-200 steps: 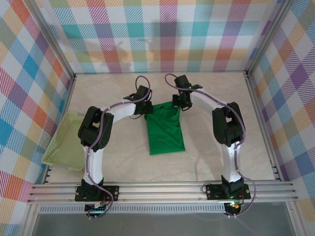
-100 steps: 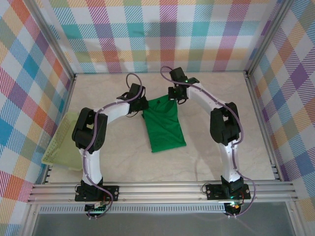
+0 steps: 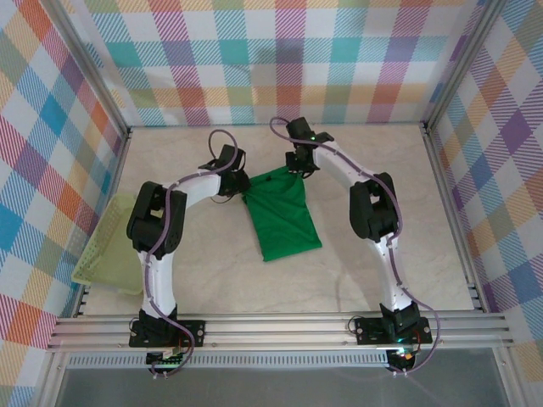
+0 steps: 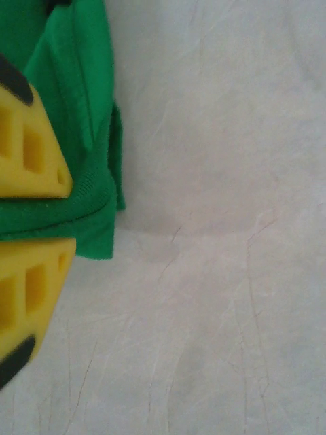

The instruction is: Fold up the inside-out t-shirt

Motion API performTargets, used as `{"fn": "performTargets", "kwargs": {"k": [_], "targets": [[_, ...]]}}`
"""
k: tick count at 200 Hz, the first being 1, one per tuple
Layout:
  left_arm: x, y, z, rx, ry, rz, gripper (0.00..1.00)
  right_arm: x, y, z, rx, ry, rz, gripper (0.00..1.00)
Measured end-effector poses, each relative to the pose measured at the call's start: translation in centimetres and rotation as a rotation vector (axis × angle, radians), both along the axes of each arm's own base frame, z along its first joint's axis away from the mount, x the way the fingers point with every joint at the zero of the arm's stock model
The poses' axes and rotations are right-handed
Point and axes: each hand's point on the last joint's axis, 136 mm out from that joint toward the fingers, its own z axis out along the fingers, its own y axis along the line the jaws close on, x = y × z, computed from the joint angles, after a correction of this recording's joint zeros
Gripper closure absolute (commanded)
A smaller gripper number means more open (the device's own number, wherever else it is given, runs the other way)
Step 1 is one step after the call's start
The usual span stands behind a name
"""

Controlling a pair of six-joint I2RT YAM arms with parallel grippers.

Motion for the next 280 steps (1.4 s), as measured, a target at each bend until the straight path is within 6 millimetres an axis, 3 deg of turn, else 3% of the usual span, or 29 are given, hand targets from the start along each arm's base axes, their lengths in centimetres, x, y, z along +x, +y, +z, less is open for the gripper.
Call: {"fn": "performTargets", "kwargs": {"k": [31, 65, 114, 154, 180, 222, 280], "targets": [[-0.7, 0.9, -0.4, 0.03, 0.032, 0.033, 0.3, 0.4, 0.6, 0.7, 0.057, -0.006, 0.034, 0.4], [-2.6, 2.0, 0.5, 0.004, 0.037, 0.054, 0.28, -1.6, -1.3, -1.0, 0.131, 0.07, 0.034, 0.31], [-3.4, 0.0, 1.0, -0.132, 0.015, 0.019, 0.28, -3.1, -2.3, -2.5, 0.305, 0.141, 0.045, 0.27], [-3.1, -1.5, 1.3, -0.199, 0.003, -0.003, 0.4, -3.4, -0.4, -2.0, 0.392, 0.145, 0.089, 0.33], [-2.9, -2.8, 0.0, -0.216, 0.032, -0.029, 0.49, -3.4, 0.2, -1.9, 0.43, 0.151, 0.099, 0.37], [-1.8, -4.6, -0.3, -0.238, 0.03, -0.062, 0.55, -4.0, 0.7, -4.5, 0.429, 0.208, 0.089, 0.39], [-1.1, -5.7, -0.7, -0.247, 0.03, -0.079, 0.64, -4.1, 1.5, -4.7, 0.448, 0.228, 0.077, 0.62]]}}
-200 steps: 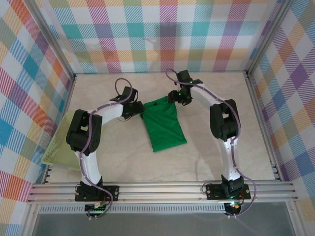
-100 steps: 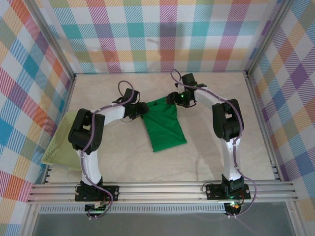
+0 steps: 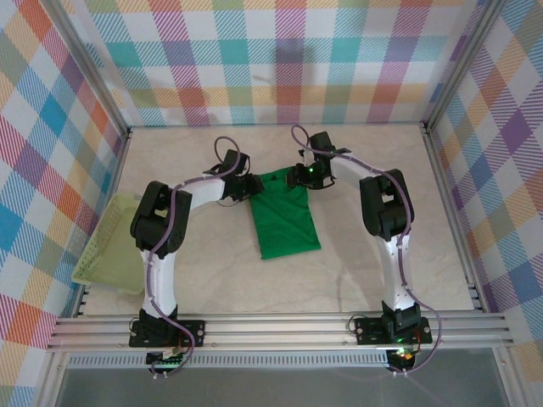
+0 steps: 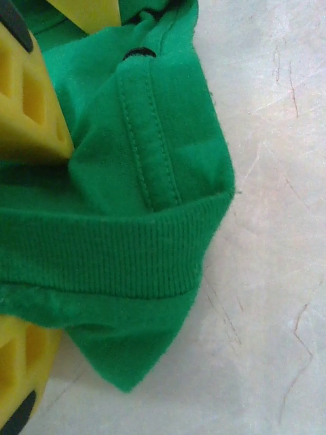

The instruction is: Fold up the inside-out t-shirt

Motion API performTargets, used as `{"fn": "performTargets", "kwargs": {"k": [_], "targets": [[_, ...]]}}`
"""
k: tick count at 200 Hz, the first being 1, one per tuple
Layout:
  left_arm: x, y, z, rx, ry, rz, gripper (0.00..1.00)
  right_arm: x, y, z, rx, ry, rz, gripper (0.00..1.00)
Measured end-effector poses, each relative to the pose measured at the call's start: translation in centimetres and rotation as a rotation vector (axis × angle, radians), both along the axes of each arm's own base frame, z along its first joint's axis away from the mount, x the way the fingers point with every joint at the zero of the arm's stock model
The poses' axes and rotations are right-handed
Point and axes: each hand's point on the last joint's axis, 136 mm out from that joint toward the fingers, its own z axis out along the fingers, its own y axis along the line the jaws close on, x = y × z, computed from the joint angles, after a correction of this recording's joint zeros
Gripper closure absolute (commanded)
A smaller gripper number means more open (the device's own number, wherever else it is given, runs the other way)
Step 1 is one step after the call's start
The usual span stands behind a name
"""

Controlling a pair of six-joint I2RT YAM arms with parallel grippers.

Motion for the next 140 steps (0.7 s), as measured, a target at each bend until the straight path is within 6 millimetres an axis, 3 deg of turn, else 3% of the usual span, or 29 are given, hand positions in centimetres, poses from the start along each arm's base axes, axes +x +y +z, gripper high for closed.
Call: {"fn": "performTargets", "kwargs": {"k": [47, 73, 108, 140], "targets": [[-0.1, -0.5, -0.2, -0.019, 0.008, -0.016, 0.85, -0.5, 0.2, -0.8, 0.009, 0.013, -0.017, 0.87], [-0.1, -0.6, -0.1, -0.034, -0.017, -0.021, 0.97, -1.0, -0.5, 0.1, 0.015, -0.001, -0.042, 0.98], [-0.9, -0.3, 1.8, -0.063, -0.063, -0.021, 1.0, -0.8, -1.0, 3.7, 0.072, -0.051, -0.061, 1.0], [0.1, -0.6, 6.5, -0.124, -0.175, -0.026, 1.0, 0.5, -1.5, 7.8, 0.158, -0.11, -0.077, 1.0]]}}
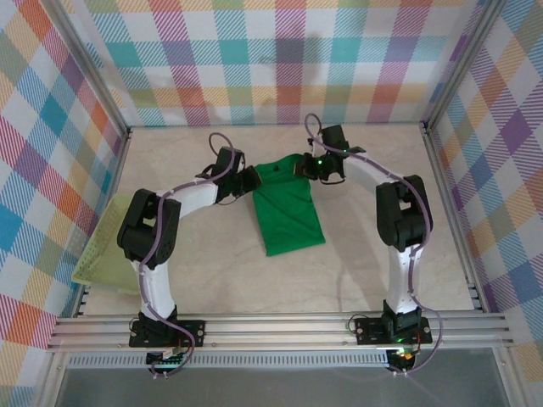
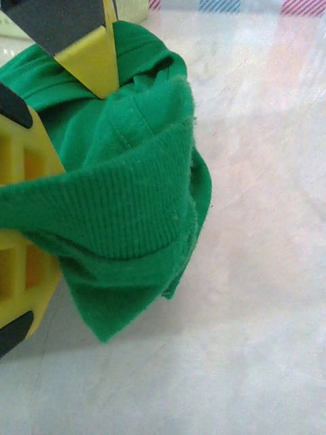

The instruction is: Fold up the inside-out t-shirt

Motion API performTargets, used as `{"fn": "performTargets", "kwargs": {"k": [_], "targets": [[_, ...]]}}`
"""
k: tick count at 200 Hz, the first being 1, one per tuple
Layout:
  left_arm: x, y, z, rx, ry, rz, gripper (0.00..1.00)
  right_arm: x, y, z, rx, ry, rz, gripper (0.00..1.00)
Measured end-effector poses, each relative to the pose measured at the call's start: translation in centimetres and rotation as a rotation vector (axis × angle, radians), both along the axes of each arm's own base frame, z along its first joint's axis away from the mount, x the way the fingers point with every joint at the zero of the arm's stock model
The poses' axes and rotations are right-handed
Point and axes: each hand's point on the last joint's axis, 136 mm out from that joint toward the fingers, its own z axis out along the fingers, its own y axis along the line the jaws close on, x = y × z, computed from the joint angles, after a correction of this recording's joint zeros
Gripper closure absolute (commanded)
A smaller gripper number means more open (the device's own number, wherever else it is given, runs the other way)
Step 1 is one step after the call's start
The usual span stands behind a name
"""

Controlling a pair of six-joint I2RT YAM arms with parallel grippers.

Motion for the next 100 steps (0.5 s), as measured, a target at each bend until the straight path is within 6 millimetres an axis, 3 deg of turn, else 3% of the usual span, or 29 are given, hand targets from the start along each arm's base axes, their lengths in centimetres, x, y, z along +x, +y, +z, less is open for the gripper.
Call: {"fn": "performTargets", "kwargs": {"k": [55, 76, 100], "targets": [[1.7, -0.3, 5.7, -0.07, -0.127, -0.006, 1.0, 2.3, -0.6, 4.0, 0.074, -0.069, -0.018, 1.0], [3.8, -0.3, 9.4, -0.105, -0.206, -0.002, 1.0, 4.2, -0.6, 8.2, 0.112, -0.163, -0.018, 1.0], [7.0, 0.0, 14.7, -0.143, -0.34, 0.0, 1.0, 6.8, -0.5, 15.0, 0.168, -0.341, -0.008, 1.0]]}}
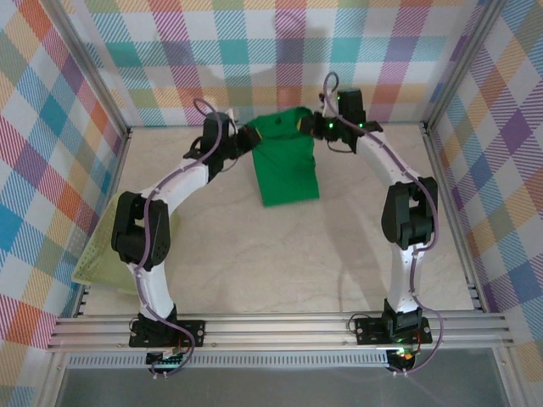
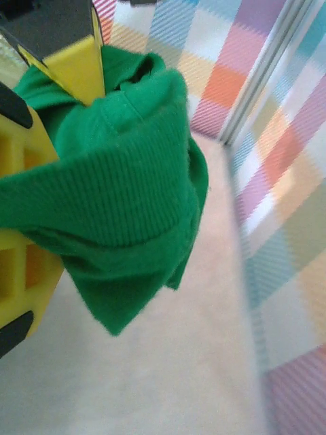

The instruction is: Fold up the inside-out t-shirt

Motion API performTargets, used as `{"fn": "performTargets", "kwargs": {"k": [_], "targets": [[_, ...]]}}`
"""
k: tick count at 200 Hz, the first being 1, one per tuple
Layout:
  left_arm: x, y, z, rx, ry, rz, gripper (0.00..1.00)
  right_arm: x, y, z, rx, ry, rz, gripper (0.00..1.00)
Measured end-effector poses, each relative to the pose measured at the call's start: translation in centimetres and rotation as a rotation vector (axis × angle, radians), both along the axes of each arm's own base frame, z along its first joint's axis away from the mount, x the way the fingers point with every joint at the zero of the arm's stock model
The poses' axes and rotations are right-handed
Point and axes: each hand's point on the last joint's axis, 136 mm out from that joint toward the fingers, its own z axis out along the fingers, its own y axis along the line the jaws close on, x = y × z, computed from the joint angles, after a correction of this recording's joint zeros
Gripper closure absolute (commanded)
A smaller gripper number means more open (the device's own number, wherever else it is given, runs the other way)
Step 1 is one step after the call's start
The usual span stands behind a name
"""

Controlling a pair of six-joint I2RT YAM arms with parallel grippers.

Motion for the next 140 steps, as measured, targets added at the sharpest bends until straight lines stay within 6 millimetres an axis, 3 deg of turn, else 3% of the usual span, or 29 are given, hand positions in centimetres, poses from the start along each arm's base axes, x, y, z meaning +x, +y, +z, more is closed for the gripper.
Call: {"fn": "performTargets", "kwargs": {"k": [14, 27, 39, 48, 64, 78, 93, 107, 123, 140], "targets": [[1.2, -0.1, 2.5, -0.007, -0.076, -0.005, 1.0, 1.0, 0.0, 3.0, 0.026, -0.092, 0.001, 1.0], [1.7, -0.4, 4.1, -0.011, -0.137, -0.019, 1.0, 1.3, 0.2, 4.3, 0.042, -0.145, 0.007, 1.0], [1.6, -0.8, 4.3, -0.015, -0.162, -0.042, 1.0, 1.4, 0.3, 4.3, 0.052, -0.171, 0.015, 1.0], [1.3, -1.2, 3.5, -0.012, -0.173, -0.065, 1.0, 1.2, 0.4, 3.1, 0.057, -0.17, 0.023, 1.0], [0.2, -1.8, 0.2, 0.006, -0.143, -0.104, 1.0, 0.1, 0.3, -0.8, 0.052, -0.121, 0.033, 1.0], [-1.8, -2.4, -4.7, 0.036, -0.072, -0.141, 1.0, -1.7, -0.1, -5.2, 0.04, -0.041, 0.04, 1.0], [-5.3, -3.5, -10.2, 0.069, 0.025, -0.191, 1.0, -4.4, -0.6, -9.5, 0.026, 0.049, 0.043, 1.0], [-9.7, -4.5, -14.5, 0.111, 0.115, -0.249, 1.0, -7.4, -1.3, -12.0, 0.023, 0.12, 0.043, 1.0], [-13.8, -5.3, -16.4, 0.139, 0.162, -0.304, 1.0, -11.0, -2.1, -13.2, 0.03, 0.172, 0.04, 1.0], [-16.9, -6.1, -15.6, 0.134, 0.147, -0.349, 1.0, -14.0, -2.6, -12.6, 0.051, 0.181, 0.037, 1.0]]}}
